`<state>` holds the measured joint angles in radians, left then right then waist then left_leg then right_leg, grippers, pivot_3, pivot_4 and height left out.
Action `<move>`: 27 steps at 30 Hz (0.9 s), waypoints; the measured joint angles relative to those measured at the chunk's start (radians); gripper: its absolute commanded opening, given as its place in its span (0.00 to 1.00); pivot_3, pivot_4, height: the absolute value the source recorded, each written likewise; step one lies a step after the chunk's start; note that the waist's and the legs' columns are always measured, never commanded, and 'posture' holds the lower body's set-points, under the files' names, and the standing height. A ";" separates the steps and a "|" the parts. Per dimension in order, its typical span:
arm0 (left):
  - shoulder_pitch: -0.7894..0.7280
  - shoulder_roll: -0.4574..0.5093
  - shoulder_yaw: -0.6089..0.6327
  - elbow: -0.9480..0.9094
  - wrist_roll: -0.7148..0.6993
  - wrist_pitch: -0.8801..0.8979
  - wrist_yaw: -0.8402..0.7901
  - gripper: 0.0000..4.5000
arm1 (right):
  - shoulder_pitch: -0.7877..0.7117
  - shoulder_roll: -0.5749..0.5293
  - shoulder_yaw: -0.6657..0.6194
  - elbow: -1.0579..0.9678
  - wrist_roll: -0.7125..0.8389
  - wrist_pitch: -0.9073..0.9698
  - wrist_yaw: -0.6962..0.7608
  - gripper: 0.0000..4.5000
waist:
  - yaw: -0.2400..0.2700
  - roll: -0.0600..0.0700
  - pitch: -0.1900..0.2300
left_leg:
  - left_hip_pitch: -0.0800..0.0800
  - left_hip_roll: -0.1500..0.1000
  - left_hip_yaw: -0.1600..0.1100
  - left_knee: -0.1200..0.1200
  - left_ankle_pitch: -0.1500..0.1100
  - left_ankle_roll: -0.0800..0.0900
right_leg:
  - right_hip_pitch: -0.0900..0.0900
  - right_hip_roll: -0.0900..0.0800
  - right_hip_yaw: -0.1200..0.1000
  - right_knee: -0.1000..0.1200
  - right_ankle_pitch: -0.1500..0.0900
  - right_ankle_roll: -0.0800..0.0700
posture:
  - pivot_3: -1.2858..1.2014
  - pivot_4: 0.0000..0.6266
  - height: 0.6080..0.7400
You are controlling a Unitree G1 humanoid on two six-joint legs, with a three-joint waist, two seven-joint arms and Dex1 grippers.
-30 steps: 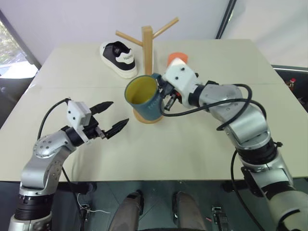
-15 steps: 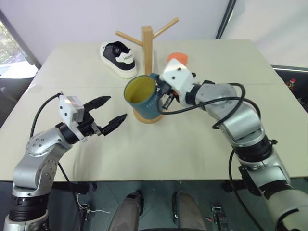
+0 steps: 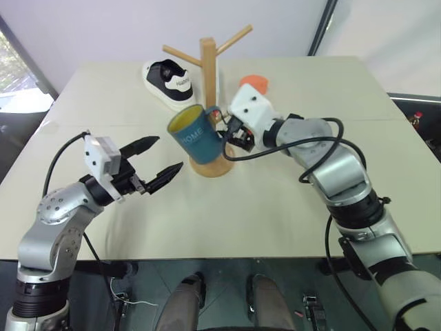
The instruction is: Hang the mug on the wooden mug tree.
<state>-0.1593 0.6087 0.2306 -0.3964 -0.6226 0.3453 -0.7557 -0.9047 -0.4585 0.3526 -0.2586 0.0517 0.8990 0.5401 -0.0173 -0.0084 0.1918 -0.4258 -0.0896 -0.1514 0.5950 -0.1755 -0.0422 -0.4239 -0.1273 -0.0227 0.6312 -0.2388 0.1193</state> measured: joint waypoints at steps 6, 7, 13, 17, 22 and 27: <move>-0.002 0.000 0.000 0.000 0.000 0.000 0.000 1.00 | 0.000 0.003 -0.004 0.000 -0.011 -0.013 -0.001 0.99 | 0.001 0.000 0.000 | 0.000 0.000 0.000 0.000 0.000 0.000 | 0.000 0.001 0.001 0.000 0.000 -0.001 | 0.52 0.24 1.00; -0.003 0.000 0.000 0.000 0.000 0.000 0.000 1.00 | 0.000 -0.001 -0.009 -0.002 -0.011 -0.014 0.003 0.99 | 0.001 0.000 0.000 | 0.000 0.000 0.000 0.000 0.000 0.000 | 0.000 0.001 0.001 0.000 0.000 -0.001 | 0.52 0.24 1.00; -0.005 -0.001 0.001 0.000 -0.002 0.001 0.008 1.00 | 0.025 -0.098 -0.128 -0.051 0.010 -0.098 0.052 0.99 | 0.006 0.000 0.000 | 0.000 0.001 0.002 0.000 0.000 0.000 | 0.000 0.001 0.002 -0.001 0.000 -0.001 | 0.52 0.24 1.00; 0.003 -0.005 0.026 0.002 -0.021 0.003 0.023 1.00 | 0.124 -0.118 -0.253 -0.074 0.077 -0.178 0.094 0.99 | 0.004 0.000 0.000 | 0.001 0.001 0.005 0.000 0.000 0.000 | 0.000 0.001 0.005 0.000 0.000 0.000 | 0.52 0.24 1.00; 0.034 -0.019 0.058 0.043 -0.036 0.008 0.044 1.00 | 0.297 -0.084 -0.485 -0.114 0.267 -0.242 0.139 0.99 | 0.003 0.000 0.000 | 0.002 0.002 0.009 0.000 0.000 0.000 | 0.000 0.002 0.010 0.000 0.001 0.000 | 0.52 0.24 1.00; 0.053 -0.043 0.064 0.118 0.011 0.009 0.103 1.00 | 0.413 -0.035 -0.608 -0.090 0.376 -0.290 0.137 0.99 | 0.005 -0.001 0.000 | 0.004 0.007 0.012 0.001 0.000 0.000 | 0.001 0.005 0.012 -0.001 0.002 -0.004 | 0.52 0.24 1.00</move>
<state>-0.1064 0.5659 0.2941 -0.2788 -0.6120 0.3539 -0.6529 -0.4917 -0.4931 -0.2559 -0.3490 0.4274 0.6088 0.6774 -0.0121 -0.0090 0.1916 -0.4215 -0.0824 -0.1394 0.5963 -0.1754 -0.0420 -0.4229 -0.1228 -0.0106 0.6305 -0.2363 0.1152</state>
